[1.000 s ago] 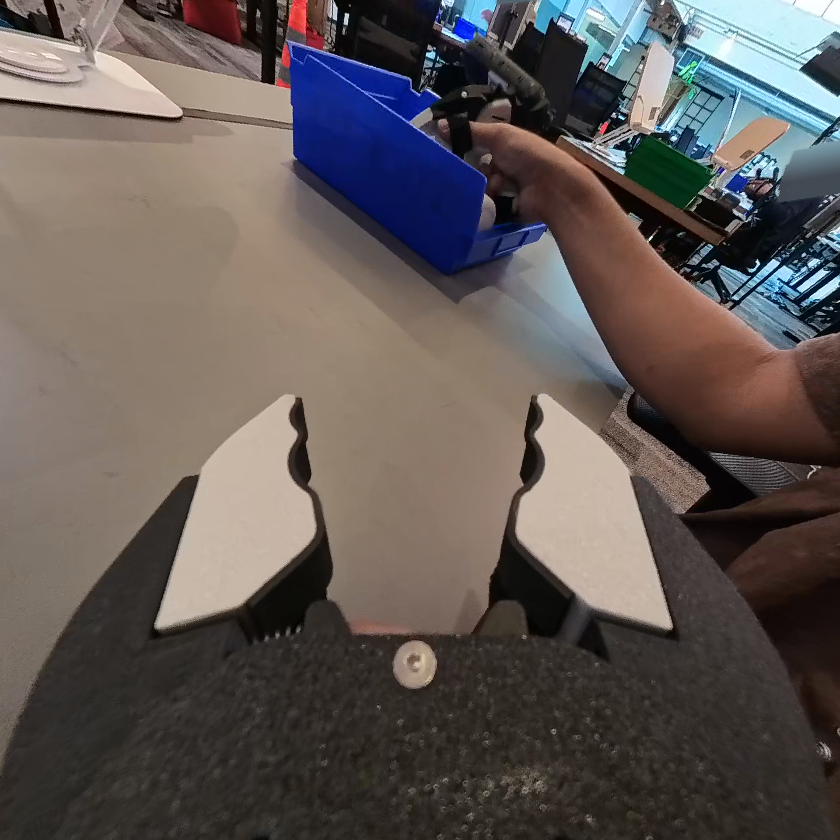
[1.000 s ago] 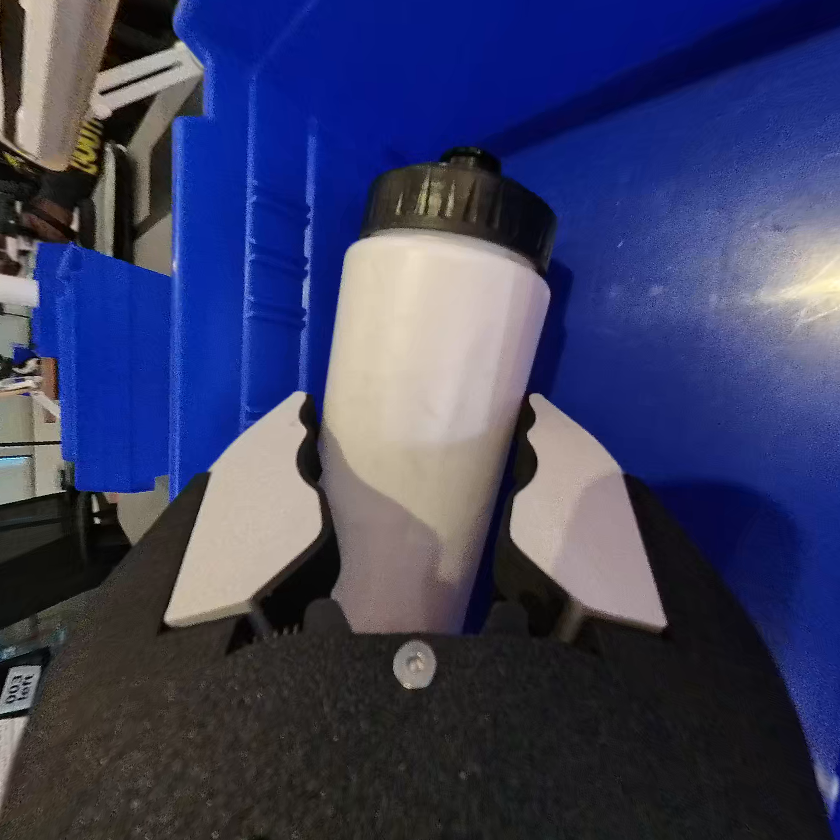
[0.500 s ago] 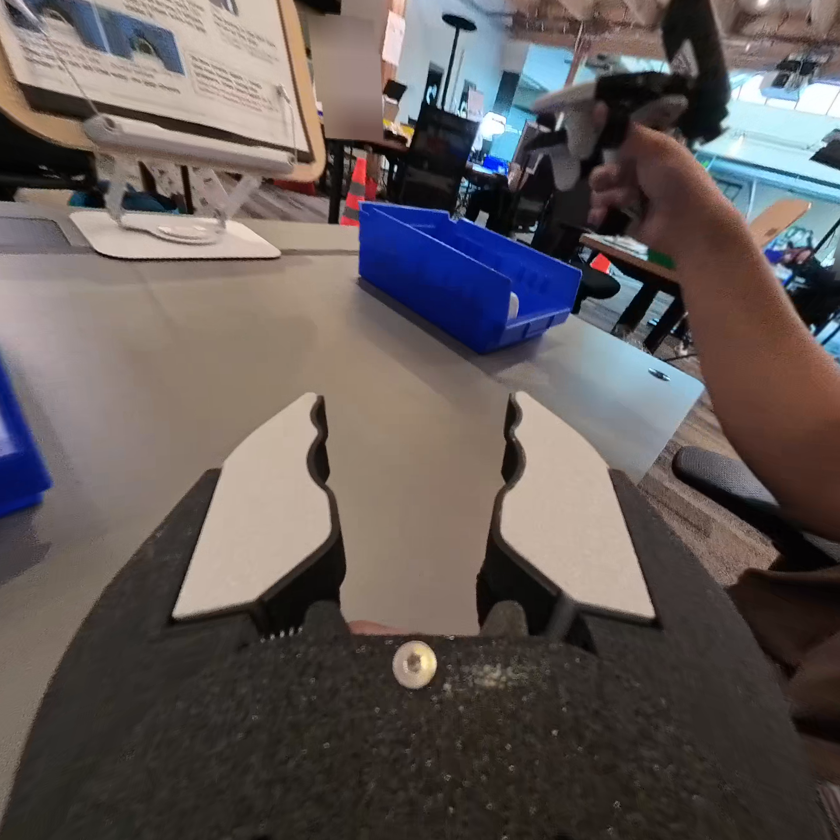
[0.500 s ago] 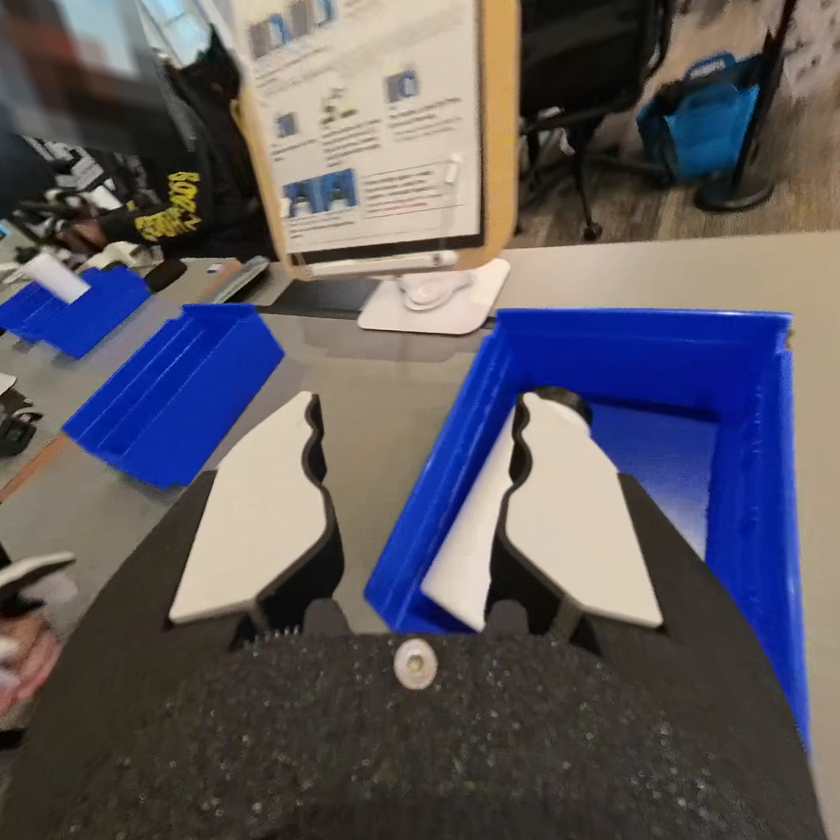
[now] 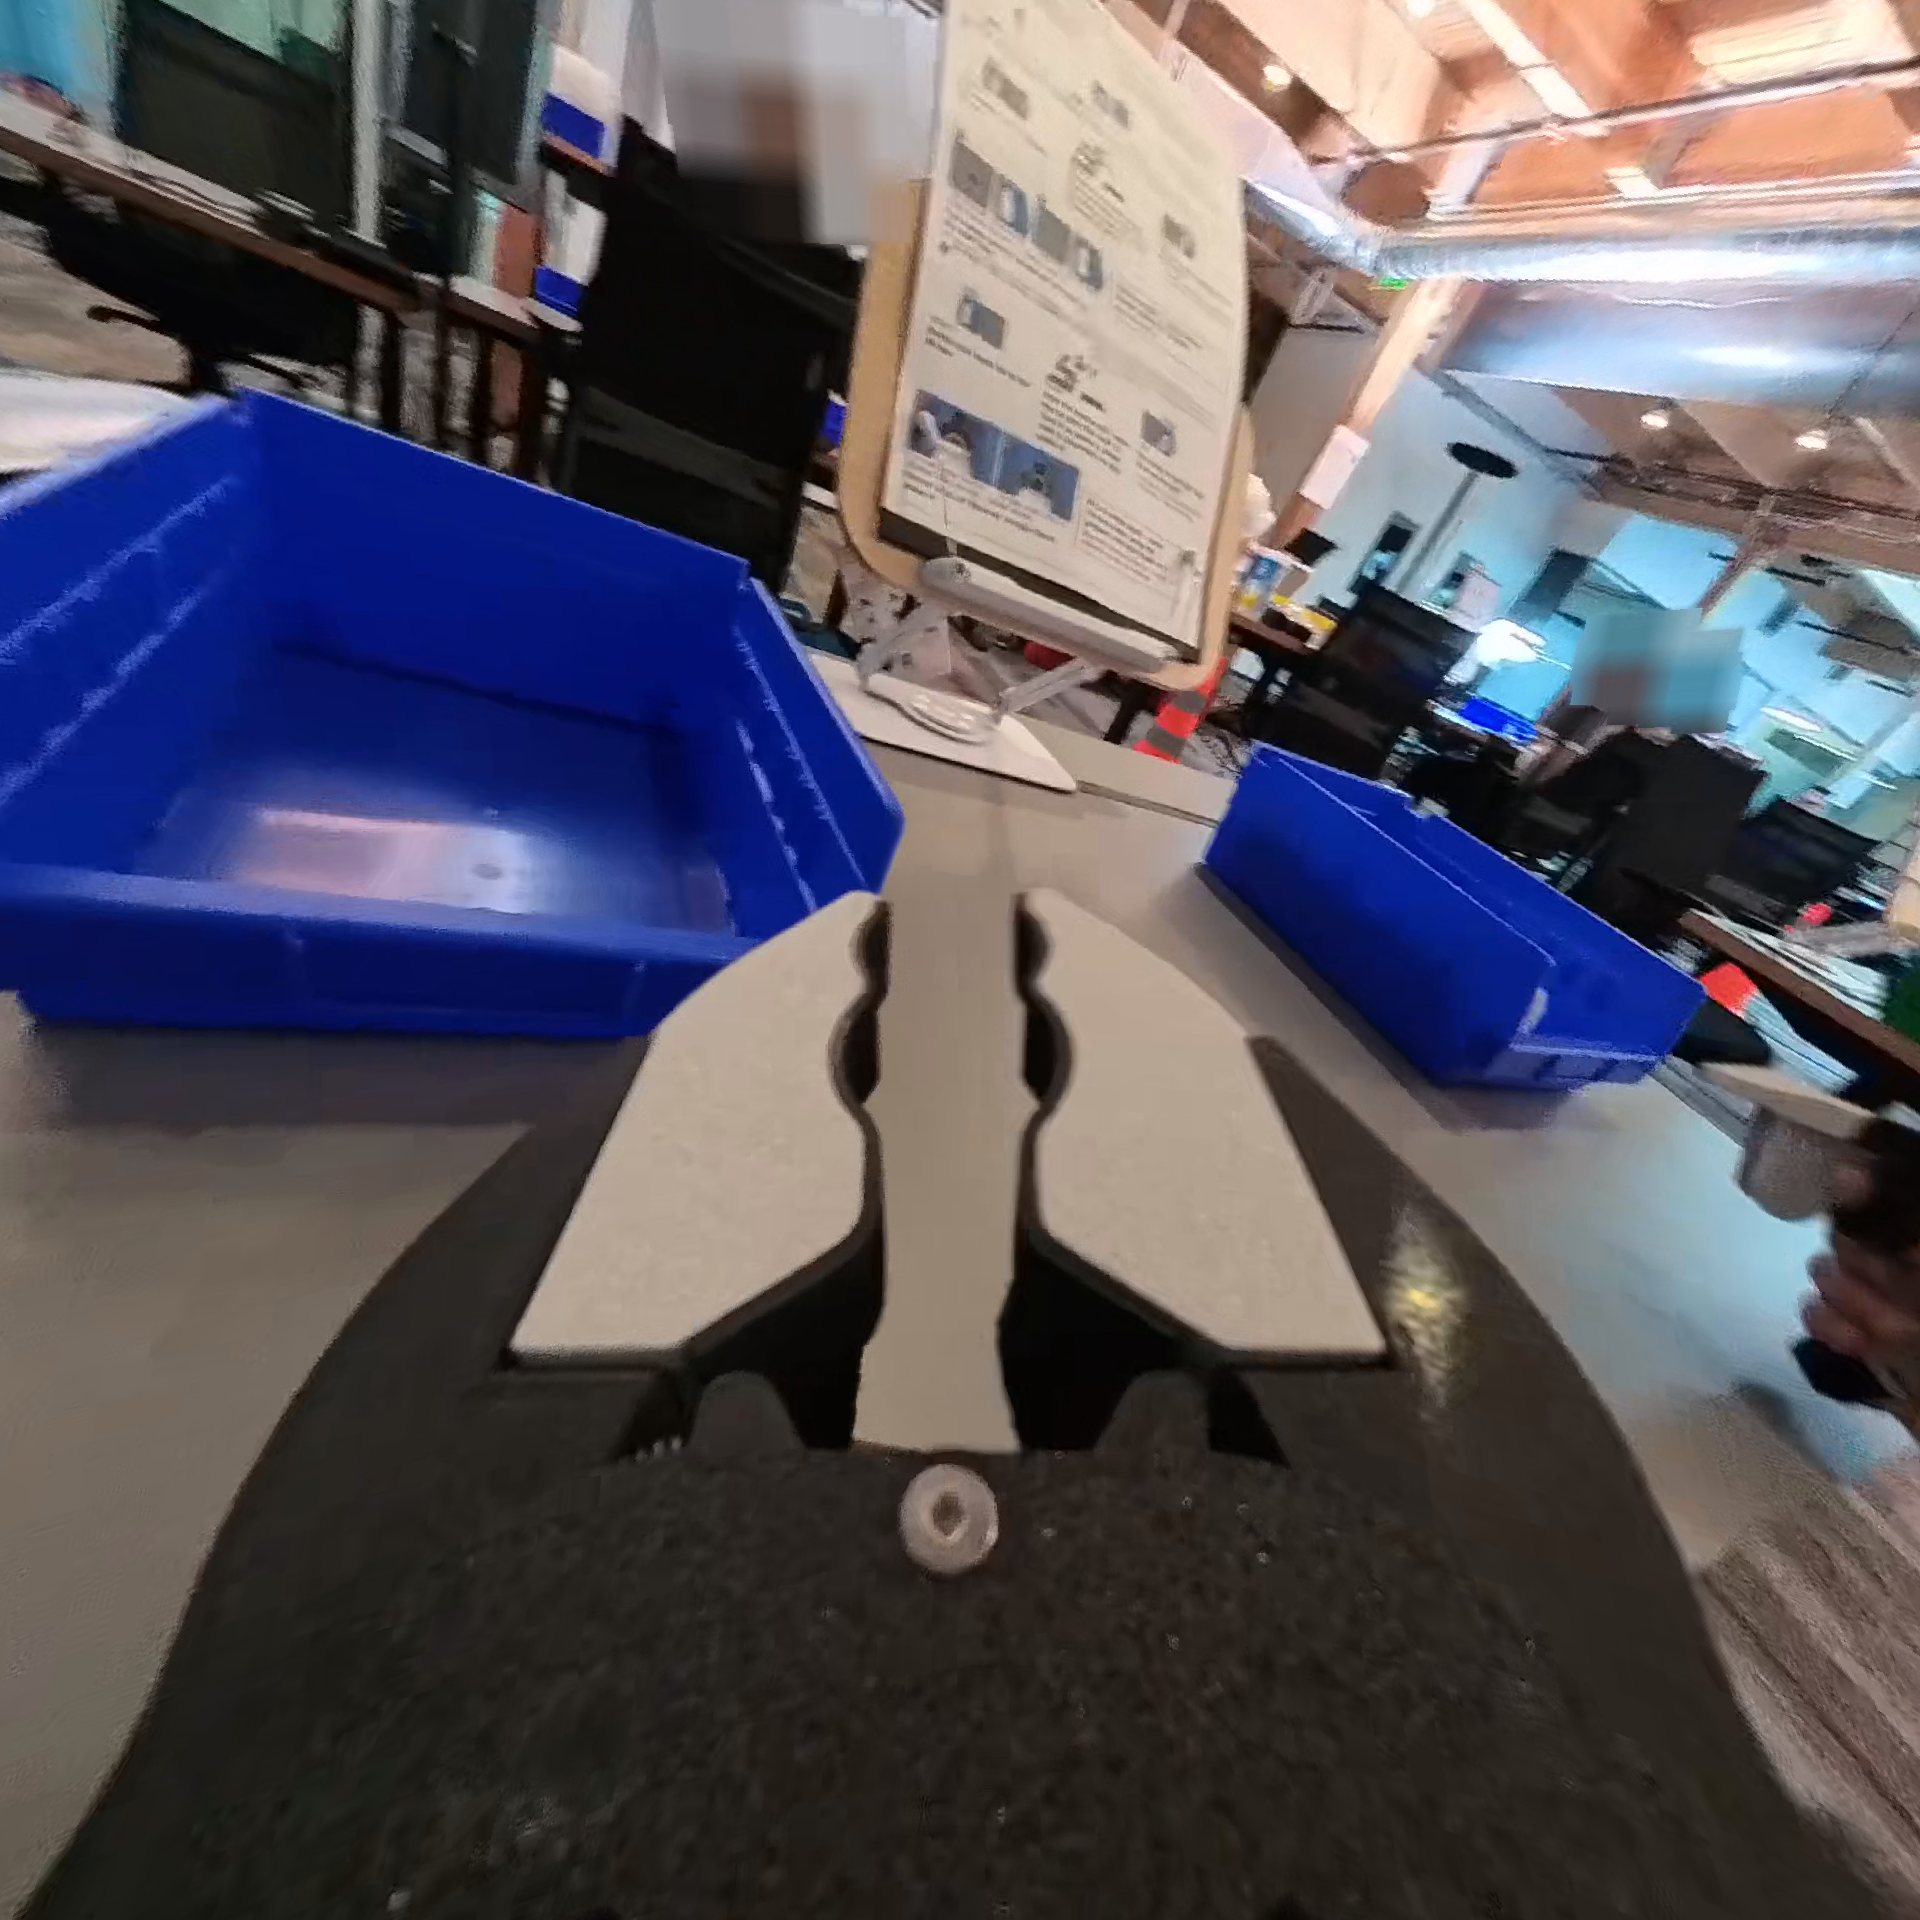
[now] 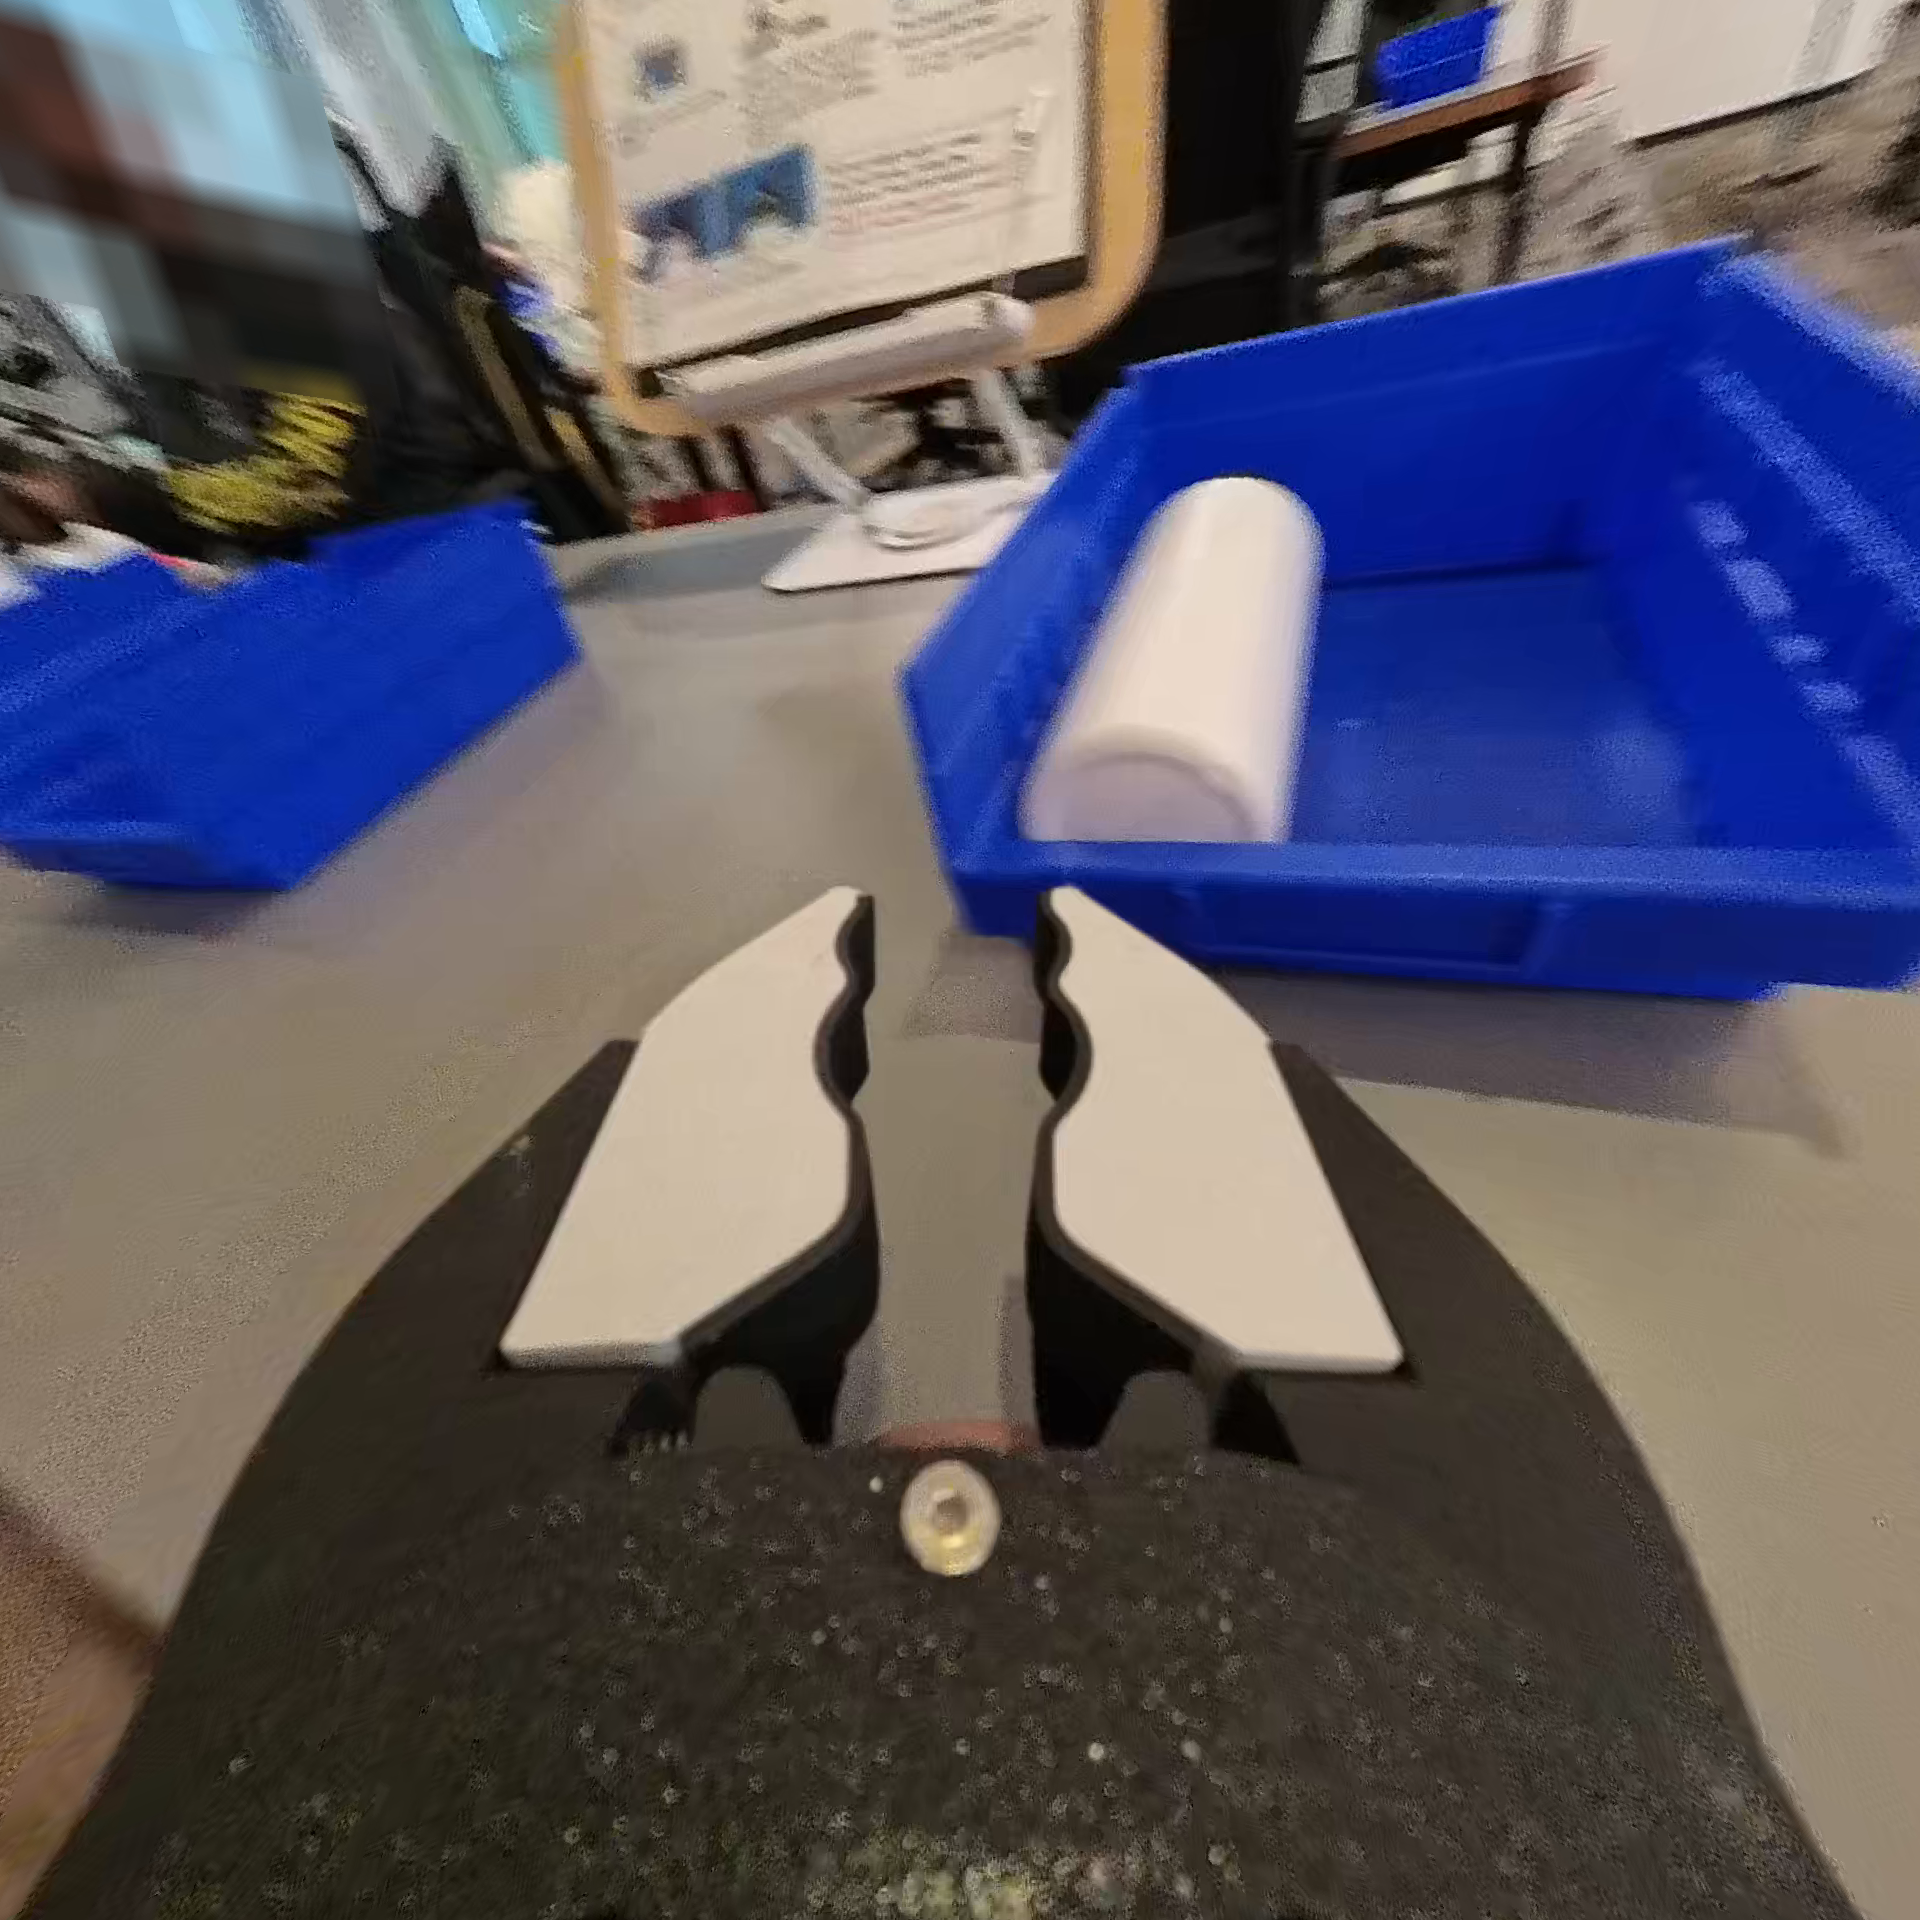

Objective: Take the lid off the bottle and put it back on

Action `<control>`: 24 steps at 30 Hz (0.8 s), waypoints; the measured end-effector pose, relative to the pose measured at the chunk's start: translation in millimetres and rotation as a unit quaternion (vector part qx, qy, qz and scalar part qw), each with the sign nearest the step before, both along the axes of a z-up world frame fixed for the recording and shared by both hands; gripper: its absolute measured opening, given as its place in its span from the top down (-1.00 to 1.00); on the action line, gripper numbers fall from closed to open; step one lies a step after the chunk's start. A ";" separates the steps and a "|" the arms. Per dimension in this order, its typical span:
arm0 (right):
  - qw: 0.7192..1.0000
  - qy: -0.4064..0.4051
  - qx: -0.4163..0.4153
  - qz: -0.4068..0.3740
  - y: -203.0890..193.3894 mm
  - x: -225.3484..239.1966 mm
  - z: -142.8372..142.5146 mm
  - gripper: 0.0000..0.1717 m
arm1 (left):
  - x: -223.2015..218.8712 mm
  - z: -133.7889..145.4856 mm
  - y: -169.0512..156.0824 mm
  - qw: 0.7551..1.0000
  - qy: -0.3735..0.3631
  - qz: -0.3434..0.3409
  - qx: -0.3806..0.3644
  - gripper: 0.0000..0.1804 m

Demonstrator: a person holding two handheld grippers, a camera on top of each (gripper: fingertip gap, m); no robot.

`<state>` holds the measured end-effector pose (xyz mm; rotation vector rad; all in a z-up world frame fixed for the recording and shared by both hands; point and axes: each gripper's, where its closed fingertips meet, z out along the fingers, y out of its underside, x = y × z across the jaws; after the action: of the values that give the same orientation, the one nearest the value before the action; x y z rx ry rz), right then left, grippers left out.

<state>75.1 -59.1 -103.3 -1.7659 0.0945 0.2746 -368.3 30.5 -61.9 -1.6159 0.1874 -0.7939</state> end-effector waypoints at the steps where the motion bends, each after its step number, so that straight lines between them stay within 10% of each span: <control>1: 1.000 -0.018 -0.008 -0.022 -0.5 11.5 -4.0 0.62 | 1.9 -6.0 0.6 1.000 0.005 -0.010 -0.020 0.60; 5: 0.998 0.005 -0.039 -0.050 -7.6 38.5 -15.0 0.57 | -4.8 -29.8 4.4 0.996 0.052 0.018 -0.071 0.51; 9: 0.998 0.045 -0.042 -0.022 -10.2 39.3 -14.3 0.91 | -14.6 -39.1 7.3 0.992 0.097 0.042 -0.074 1.00; 24: 0.998 0.018 -0.053 0.008 -7.3 27.1 -18.7 1.00 | -6.6 -42.5 11.4 0.992 0.094 0.035 -0.081 0.72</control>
<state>102.3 -66.4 -122.0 -1.8685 0.1241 0.3178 -374.8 42.0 -104.4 -1.8422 0.2040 -0.6149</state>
